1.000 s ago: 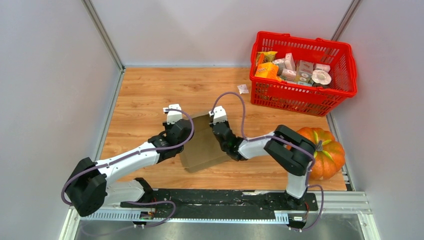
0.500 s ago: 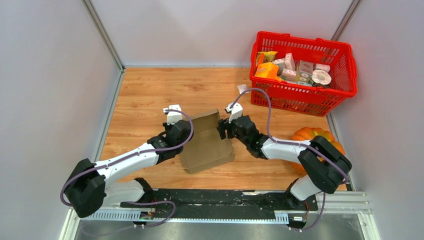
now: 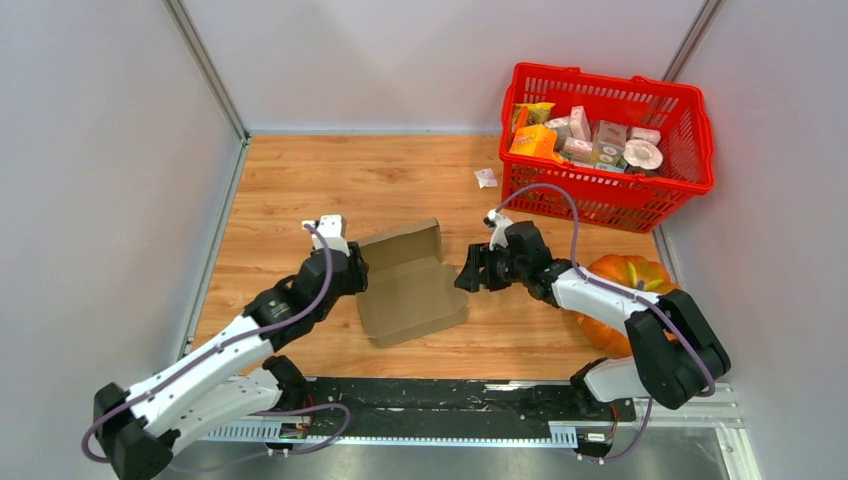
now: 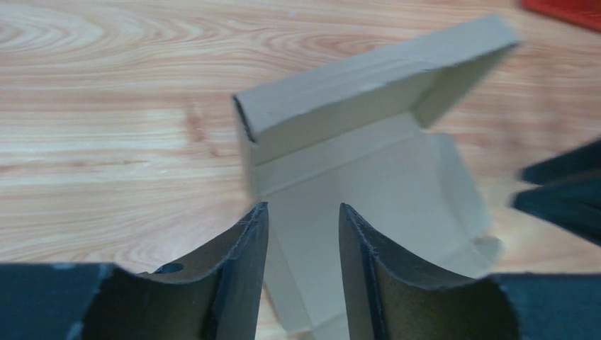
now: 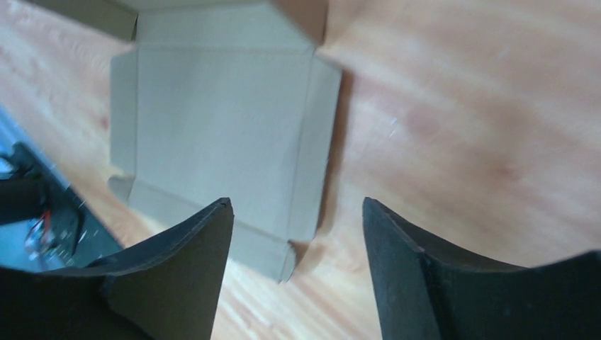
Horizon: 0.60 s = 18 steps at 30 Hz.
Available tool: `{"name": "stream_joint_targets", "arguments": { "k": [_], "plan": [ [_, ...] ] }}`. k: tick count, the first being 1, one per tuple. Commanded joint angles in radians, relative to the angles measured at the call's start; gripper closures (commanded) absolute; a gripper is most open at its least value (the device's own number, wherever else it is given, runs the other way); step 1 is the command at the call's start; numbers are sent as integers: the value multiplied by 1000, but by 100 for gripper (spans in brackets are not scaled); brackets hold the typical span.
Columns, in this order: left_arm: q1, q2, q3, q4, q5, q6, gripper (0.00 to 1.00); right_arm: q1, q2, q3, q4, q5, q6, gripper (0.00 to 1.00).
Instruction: Fold the paper box
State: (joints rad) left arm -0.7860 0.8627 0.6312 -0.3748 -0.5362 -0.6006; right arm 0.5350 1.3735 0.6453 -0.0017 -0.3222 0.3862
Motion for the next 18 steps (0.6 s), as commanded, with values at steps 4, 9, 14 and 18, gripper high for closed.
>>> {"name": "stream_joint_targets", "arguments": {
  "k": [4, 9, 14, 18],
  "plan": [
    [10, -139, 24, -131, 392, -34, 57, 0, 1, -110, 24, -236, 163, 44],
    [-103, -61, -24, 22, 490, -88, 59, 0, 36, -157, 93, -232, 193, 55],
    [-284, 134, 33, 83, 327, -10, 54, -1, 82, -196, 184, -255, 269, 70],
    [-403, 310, 129, 68, 216, 128, 51, 0, 73, -196, 212, -256, 321, 86]
  ]
}}
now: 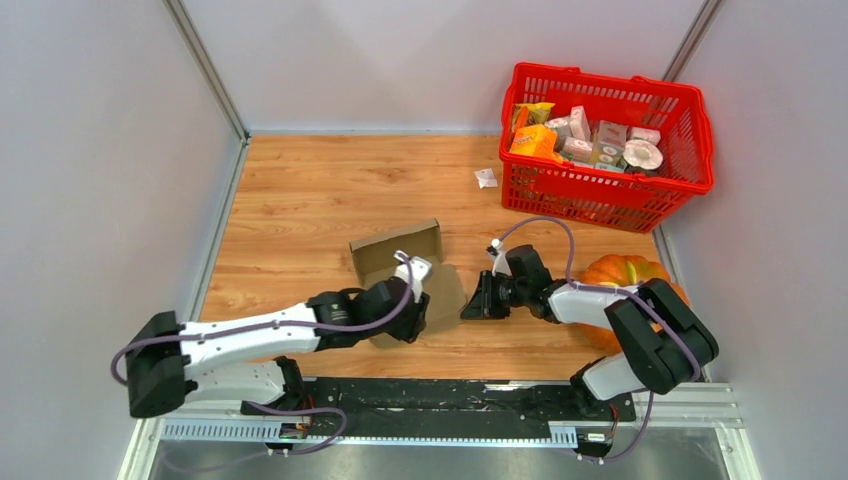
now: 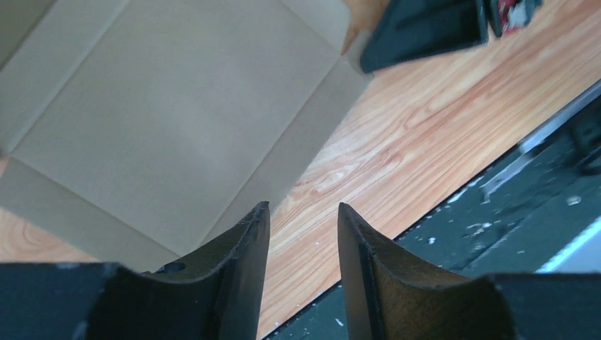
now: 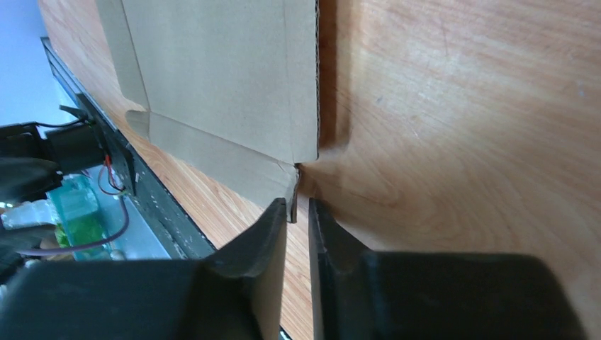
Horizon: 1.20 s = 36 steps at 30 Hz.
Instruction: Fold the paper box
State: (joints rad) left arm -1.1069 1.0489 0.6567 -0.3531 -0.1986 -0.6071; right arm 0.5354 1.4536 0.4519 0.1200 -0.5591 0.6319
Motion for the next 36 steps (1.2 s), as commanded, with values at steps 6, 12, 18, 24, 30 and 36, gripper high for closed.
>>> {"name": "stream_joint_targets", "arguments": {
  "k": [6, 12, 18, 24, 30, 36],
  "plan": [
    [-254, 396, 279, -35, -306, 372, 49, -5, -74, 14, 28, 4, 117, 100],
    [-294, 606, 420, -156, -449, 472, 48, -17, -137, 51, -89, -35, 143, 100],
    [-304, 683, 458, -167, -548, 535, 50, -26, -216, 76, -180, -61, 166, 100],
    [-307, 688, 469, -192, -654, 566, 75, -26, -260, 82, -207, -85, 172, 100],
    [-306, 620, 474, -230, -670, 518, 100, -25, -360, 243, -489, 104, -78, 64],
    [-207, 456, 549, -421, -581, 255, 100, -25, -585, 344, -664, 477, -175, 31]
  ]
}}
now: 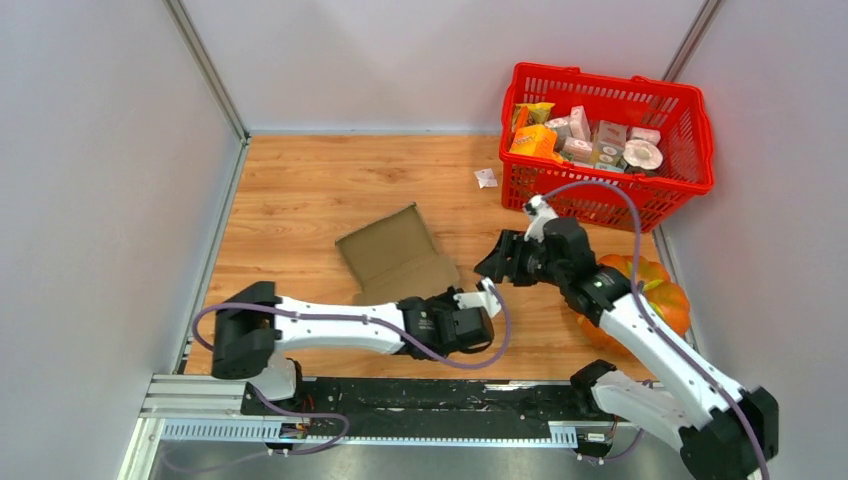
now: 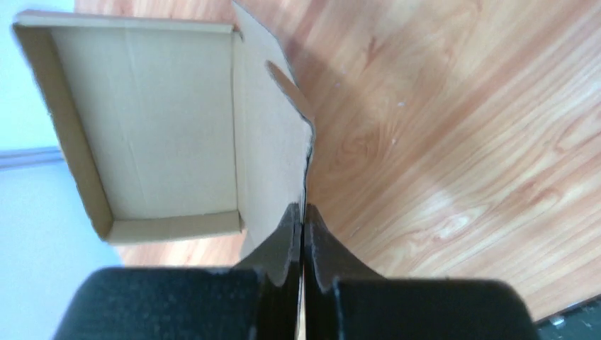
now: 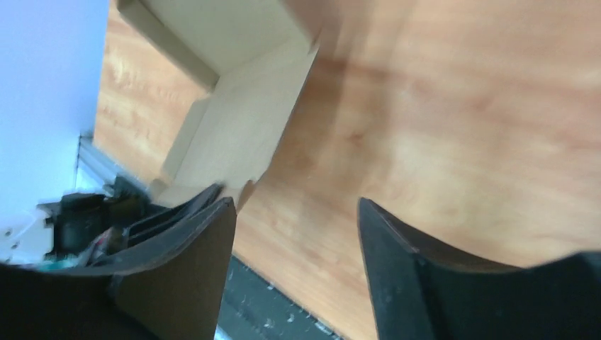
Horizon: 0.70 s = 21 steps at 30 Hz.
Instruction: Fold the paper box
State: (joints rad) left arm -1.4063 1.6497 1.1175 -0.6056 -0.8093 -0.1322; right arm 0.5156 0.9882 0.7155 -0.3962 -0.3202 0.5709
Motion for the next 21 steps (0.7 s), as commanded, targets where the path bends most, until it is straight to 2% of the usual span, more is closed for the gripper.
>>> {"name": "stream_joint_targets", "arguments": {
  "k": [1, 3, 4, 8, 10, 11, 13, 14, 15, 17, 18, 20, 21],
  "plan": [
    [122, -168, 108, -240, 101, -265, 100, -6, -156, 87, -153, 281, -124, 28],
    [193, -237, 152, -278, 191, -370, 100, -5, -186, 88, -170, 319, -120, 27],
    [263, -260, 165, -296, 285, -406, 100, -5, -215, 84, -167, 358, -114, 27],
    [424, -396, 189, -295, 396, -550, 100, -5, -256, 71, -158, 372, -106, 26],
    [495, -473, 170, -242, 476, -645, 100, -5, -258, 73, -168, 369, -111, 24],
    [580, -500, 130, -215, 523, -691, 100, -5, -257, 71, -176, 369, -117, 24],
    [691, -575, 72, -102, 689, -844, 100, -3, -257, 68, -185, 357, -118, 23],
    [790, -600, 3, -74, 715, -922, 100, -3, -255, 64, -191, 351, -120, 23],
    [831, -619, -25, -51, 732, -1070, 100, -2, -256, 50, -193, 345, -118, 23],
    [895, -642, -57, -68, 725, -1209, 100, 6, -258, 30, -184, 337, -115, 23],
    [943, -637, -48, -110, 716, -1328, 100, 9, -253, 16, -182, 337, -114, 23],
    [984, -593, 8, -251, 662, -1397, 100, 18, -247, 9, -181, 336, -112, 24],
    [1016, -570, 31, -325, 645, -1479, 100, 24, -238, 7, -182, 336, -112, 24]
  ]
}}
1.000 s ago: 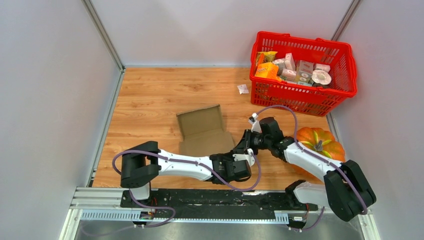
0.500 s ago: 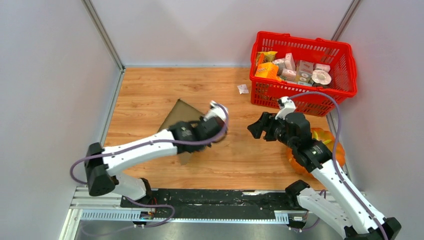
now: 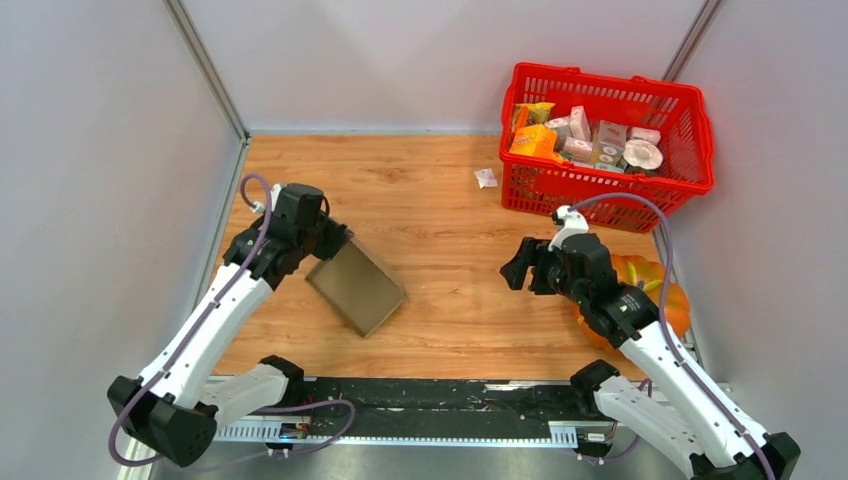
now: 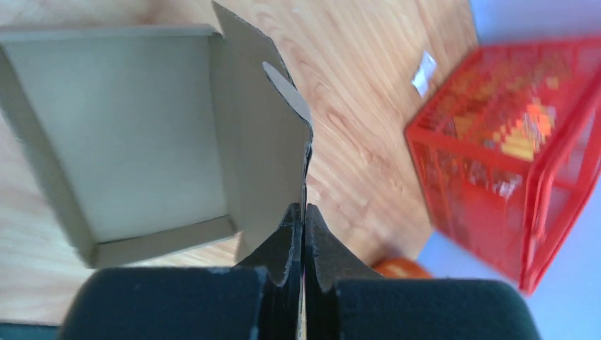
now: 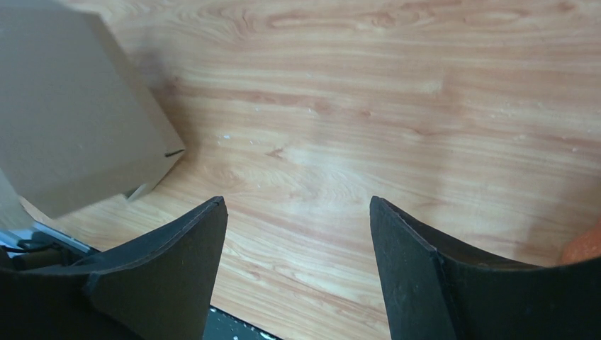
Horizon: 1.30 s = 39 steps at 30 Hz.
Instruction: Fold the paper box
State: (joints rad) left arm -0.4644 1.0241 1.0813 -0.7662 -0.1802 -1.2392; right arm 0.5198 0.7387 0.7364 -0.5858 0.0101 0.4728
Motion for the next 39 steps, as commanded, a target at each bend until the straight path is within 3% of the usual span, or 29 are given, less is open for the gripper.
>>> {"name": "stream_joint_targets", "arguments": {
  "k": [1, 3, 7, 15, 19, 20, 23, 24, 25, 30, 33, 35, 37, 39],
  "plan": [
    [88, 94, 87, -283, -14, -403, 100, 26, 16, -17, 7, 5, -13, 24],
    [116, 111, 94, -332, -34, -483, 100, 46, 27, -20, 10, 5, -13, 24],
    [168, 79, 8, -263, -77, -614, 100, 71, 39, -28, 17, 19, -14, 24],
    [179, 33, -43, -269, -196, -865, 100, 103, 53, -66, 40, 27, 0, 24],
    [182, 89, 23, -309, -231, -865, 100, 117, 76, -58, 40, 34, 3, 24],
    [184, 100, 58, -326, -235, -865, 99, 123, 80, -58, 40, 34, 4, 24],
    [190, 123, 106, -360, -245, -852, 72, 129, 87, -58, 44, 36, 3, 24],
    [190, 123, 114, -369, -248, -842, 39, 131, 88, -60, 47, 37, 4, 24],
    [190, 123, 120, -369, -237, -836, 28, 132, 91, -65, 50, 44, 1, 24],
    [190, 65, 138, -351, -237, -715, 25, 143, 151, -60, 73, 94, -14, 24],
    [190, -44, 92, -334, -223, -574, 24, 170, 230, -19, 81, 224, -17, 26],
    [190, -168, -5, -276, -202, -402, 24, 186, 301, 53, 80, 336, 6, 35],
    [190, -301, -84, -179, -180, -288, 37, 198, 414, 104, 98, 430, 9, 41],
    [210, -369, -162, -165, -153, -159, 35, 215, 544, 211, 122, 487, -23, 45]
  ]
}}
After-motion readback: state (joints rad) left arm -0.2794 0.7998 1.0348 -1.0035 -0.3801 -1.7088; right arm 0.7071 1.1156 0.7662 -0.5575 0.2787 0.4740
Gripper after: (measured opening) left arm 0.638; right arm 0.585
